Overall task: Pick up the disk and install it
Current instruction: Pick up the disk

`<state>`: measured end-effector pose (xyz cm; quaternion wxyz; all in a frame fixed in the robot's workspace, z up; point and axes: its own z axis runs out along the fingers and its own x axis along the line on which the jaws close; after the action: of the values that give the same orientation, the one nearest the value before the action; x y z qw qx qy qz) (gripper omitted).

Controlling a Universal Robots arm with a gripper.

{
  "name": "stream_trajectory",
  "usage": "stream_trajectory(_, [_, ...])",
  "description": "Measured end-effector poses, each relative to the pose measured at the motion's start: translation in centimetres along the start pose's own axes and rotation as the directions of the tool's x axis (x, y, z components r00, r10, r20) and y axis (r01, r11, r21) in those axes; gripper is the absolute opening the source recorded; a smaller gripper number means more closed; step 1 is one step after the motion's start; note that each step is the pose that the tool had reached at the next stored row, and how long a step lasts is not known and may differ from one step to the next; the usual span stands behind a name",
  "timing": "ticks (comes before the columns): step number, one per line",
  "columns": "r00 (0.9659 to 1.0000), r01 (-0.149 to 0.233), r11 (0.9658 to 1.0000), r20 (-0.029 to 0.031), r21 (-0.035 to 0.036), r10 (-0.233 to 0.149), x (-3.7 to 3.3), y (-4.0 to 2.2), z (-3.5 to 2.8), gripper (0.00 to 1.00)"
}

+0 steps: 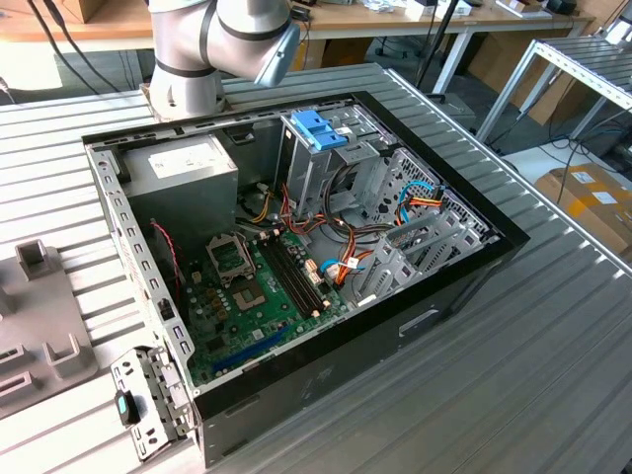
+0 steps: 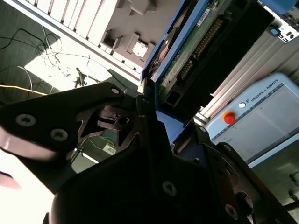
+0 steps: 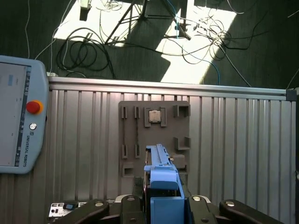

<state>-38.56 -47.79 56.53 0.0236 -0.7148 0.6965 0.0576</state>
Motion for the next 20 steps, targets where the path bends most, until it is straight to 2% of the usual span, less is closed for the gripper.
stream_trajectory(10, [1.0000,0.000,1.0000,-0.0010,-0.0001,0.000,0.03,-1.35,-0.03,0.37])
stream_trajectory(20, [1.0000,0.000,1.0000,-0.0010,0.0001,0.000,0.05,-1.97,-0.05,0.37])
